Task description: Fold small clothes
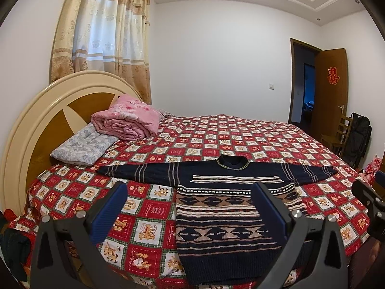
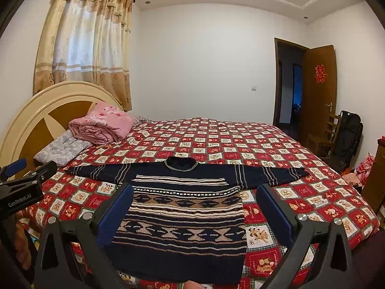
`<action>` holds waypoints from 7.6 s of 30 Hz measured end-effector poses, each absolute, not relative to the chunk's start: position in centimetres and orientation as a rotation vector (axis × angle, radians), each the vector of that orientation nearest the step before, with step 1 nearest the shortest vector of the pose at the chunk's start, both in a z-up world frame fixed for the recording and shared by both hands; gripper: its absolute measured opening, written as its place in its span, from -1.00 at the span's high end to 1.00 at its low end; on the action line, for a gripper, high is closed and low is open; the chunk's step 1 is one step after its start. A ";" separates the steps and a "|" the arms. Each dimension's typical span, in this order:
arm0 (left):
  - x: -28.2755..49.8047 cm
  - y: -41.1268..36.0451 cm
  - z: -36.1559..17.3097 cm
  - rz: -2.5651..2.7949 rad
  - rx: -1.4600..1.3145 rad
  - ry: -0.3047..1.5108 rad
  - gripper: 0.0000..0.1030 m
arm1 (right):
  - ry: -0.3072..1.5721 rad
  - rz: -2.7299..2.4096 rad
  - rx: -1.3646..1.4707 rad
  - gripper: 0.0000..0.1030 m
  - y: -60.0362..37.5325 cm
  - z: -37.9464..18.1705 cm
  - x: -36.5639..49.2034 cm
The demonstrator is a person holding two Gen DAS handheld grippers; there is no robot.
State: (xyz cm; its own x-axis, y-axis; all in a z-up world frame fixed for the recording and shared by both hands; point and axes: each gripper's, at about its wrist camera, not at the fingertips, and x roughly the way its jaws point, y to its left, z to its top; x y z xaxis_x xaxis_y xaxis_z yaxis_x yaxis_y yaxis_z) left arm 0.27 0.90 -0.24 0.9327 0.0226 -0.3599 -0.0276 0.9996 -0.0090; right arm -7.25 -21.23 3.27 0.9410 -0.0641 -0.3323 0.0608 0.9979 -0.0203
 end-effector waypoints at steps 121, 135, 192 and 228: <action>34.8 -6.5 -17.0 0.155 0.183 0.708 -1.00 | 0.845 -0.712 0.517 -0.11 -75.1 -17.3 32.4; 35.7 -7.8 -18.3 0.130 0.203 0.734 -1.00 | 0.835 -0.682 0.441 0.84 -74.9 -18.0 34.8; 37.0 -16.4 -16.3 -0.276 0.077 0.823 -0.99 | 0.734 -0.012 0.106 -0.18 -48.1 -14.6 30.5; 43.5 -22.5 -13.9 -0.364 -0.099 0.901 0.79 | 0.636 -0.116 0.357 -0.31 -54.0 -17.1 28.8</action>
State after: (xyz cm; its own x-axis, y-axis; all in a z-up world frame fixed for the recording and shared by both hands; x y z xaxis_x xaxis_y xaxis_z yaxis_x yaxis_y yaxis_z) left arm 43.50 -22.49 -13.91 0.5643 -0.3500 -0.7477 0.2676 0.9343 -0.2355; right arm 28.81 -53.98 -17.13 0.8002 0.0025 -0.5997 0.2144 0.9327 0.2900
